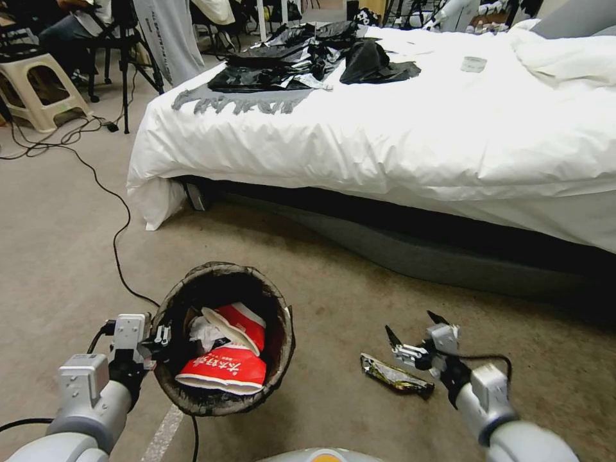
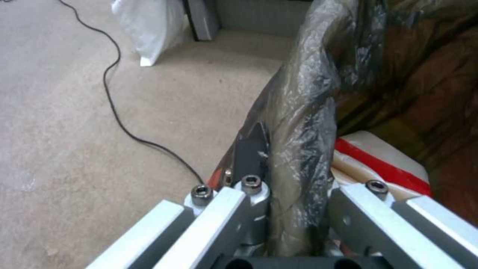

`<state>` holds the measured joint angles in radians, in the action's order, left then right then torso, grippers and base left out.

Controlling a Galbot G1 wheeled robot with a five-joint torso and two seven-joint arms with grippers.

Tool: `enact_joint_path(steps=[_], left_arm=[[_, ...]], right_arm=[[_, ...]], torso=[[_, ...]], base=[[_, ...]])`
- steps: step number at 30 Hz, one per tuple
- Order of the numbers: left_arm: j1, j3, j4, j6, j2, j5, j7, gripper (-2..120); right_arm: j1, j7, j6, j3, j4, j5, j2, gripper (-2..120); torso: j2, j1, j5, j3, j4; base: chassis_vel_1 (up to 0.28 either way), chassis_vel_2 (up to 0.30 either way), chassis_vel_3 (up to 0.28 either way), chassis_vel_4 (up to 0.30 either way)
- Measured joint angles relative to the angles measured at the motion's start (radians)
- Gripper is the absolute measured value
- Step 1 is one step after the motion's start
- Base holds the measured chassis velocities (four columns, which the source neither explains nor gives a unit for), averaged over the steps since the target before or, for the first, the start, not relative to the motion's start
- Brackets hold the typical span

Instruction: Pick up the trash bin, then pick up the garbage from the floor and place it into the trash bin.

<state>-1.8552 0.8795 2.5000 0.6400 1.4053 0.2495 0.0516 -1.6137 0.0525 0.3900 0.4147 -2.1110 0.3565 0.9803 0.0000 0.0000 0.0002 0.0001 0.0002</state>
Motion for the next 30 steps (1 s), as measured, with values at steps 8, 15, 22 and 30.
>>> enact_joint_path(steps=[8,15,22,30], left_arm=[[-0.011,0.003,0.0,0.003,-0.013,0.0,-0.002,0],[-0.013,0.004,0.0,0.007,-0.015,-0.002,-0.003,0],[-0.012,0.002,0.0,0.014,-0.014,-0.002,-0.004,0],[-0.011,0.0,0.0,0.014,-0.007,-0.003,-0.004,0]], right_arm=[[0.099,0.003,0.109,-0.095,0.103,0.142,-0.097,100],[0.19,0.0,0.164,-0.19,0.203,0.185,-0.11,100],[0.291,-0.011,0.219,-0.291,0.315,0.229,-0.101,100],[0.353,-0.031,0.221,-0.338,0.41,0.237,-0.077,100]], torso=[[0.0,0.0,-0.0002,0.0,-0.0003],[0.0,0.0,-0.0001,0.0,-0.0002],[0.0,0.0,-0.0002,0.0,-0.0001],[0.0,0.0,-0.0003,0.0,-0.0001]], base=[[0.0,0.0,0.0,0.0],[0.0,0.0,0.0,0.0],[0.0,0.0,0.0,0.0],[0.0,0.0,0.0,0.0]])
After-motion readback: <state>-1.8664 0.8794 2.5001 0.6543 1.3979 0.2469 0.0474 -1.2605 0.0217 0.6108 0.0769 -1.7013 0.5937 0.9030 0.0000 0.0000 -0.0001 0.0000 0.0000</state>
